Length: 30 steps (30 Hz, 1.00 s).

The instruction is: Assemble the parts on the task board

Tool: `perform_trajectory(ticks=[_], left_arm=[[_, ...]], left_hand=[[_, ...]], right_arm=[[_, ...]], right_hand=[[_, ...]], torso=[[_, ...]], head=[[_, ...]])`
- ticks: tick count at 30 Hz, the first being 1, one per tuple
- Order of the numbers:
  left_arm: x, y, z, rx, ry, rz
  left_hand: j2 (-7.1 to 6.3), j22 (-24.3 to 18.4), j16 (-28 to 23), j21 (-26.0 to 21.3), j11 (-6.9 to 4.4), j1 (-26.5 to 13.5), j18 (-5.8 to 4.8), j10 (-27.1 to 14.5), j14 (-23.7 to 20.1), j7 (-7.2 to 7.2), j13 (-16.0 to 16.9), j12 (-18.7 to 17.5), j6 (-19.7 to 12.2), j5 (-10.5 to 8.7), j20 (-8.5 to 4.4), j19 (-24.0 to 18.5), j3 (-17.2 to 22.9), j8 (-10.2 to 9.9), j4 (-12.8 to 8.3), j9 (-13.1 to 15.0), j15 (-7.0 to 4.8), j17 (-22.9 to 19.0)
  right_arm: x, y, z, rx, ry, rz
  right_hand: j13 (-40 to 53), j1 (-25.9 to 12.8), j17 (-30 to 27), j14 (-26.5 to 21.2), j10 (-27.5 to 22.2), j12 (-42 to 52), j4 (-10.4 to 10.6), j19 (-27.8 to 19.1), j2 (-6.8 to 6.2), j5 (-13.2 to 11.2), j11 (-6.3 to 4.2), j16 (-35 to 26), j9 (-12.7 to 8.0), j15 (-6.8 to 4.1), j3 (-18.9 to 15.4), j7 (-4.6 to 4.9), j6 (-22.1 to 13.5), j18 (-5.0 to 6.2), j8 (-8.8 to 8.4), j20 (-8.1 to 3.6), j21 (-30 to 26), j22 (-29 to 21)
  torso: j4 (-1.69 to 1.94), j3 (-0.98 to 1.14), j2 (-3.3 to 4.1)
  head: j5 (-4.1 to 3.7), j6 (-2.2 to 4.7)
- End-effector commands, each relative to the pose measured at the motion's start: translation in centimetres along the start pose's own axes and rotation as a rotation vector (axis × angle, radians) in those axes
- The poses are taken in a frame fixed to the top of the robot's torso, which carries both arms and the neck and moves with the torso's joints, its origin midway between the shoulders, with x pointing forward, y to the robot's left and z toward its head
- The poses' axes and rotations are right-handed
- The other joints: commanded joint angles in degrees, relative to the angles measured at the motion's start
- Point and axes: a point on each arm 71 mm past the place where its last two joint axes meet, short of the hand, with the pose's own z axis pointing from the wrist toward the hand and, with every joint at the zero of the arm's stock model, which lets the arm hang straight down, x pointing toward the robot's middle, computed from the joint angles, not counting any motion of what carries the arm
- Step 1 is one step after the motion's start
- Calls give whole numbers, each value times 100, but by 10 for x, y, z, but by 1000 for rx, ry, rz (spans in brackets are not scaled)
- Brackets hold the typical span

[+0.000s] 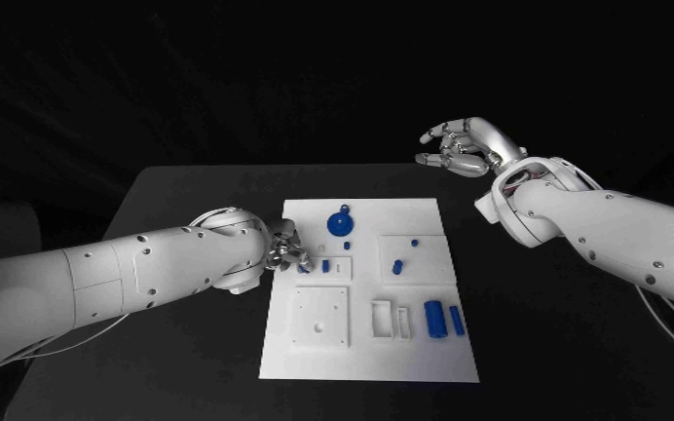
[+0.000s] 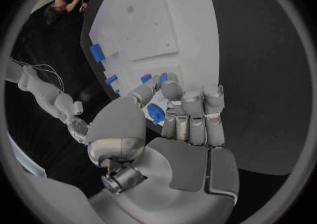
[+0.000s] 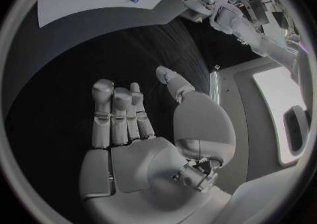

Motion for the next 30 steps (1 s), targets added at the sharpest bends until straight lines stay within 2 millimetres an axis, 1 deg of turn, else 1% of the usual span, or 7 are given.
perform_trajectory(ticks=[1,5,12,17,30], left_arm=[[7,2,2,-20,22,20],[6,3,2,-18,8,12],[6,4,-1,-5,-19,-6],[6,4,-2,1,-32,-17],[5,4,-3,10,-59,-29]], left_hand=[[42,7,39,26,-188,-11,96,185,134,-126,6,32,111,-65,-567,-4,49,602,-17,-17,-206,4],[55,7,40,27,-187,-24,97,184,133,-125,6,33,104,-71,-566,-3,47,618,1,-26,-207,3],[72,7,41,28,-188,-25,99,183,134,-126,6,35,101,-72,-568,-2,52,633,12,-32,-208,3],[82,8,45,30,-192,-16,102,183,138,-129,7,38,102,-69,-570,1,59,649,9,-37,-210,3],[88,9,50,35,-197,-6,105,183,145,-134,7,41,103,-66,-573,7,67,670,5,-44,-213,2]], right_arm=[[1,1,0,-7,13,1],[1,1,0,-7,12,1],[1,0,0,-7,12,1],[1,0,-1,-6,12,0],[2,0,-1,-6,12,0]], right_hand=[[-7,29,-9,18,0,33,33,10,24,26,-6,13,7,26,10,152,-95,461,25,-26,-23,86],[-8,29,-9,18,0,34,34,10,24,27,-6,13,7,26,10,152,-95,461,25,-27,-23,86],[-8,29,-9,18,0,34,35,10,24,27,-6,13,8,26,9,152,-95,461,25,-27,-24,86],[-9,29,-9,18,0,34,35,11,24,28,-6,14,8,26,9,152,-95,461,26,-27,-24,86],[-10,29,-10,18,0,36,37,11,25,29,-6,14,8,25,8,152,-95,461,27,-27,-25,87]], torso=[[-3,0,0],[-7,-3,2],[-6,3,1],[-4,-2,0],[-3,-1,-1]], head=[[2,10],[0,15],[-4,20],[-15,18],[-21,9]])
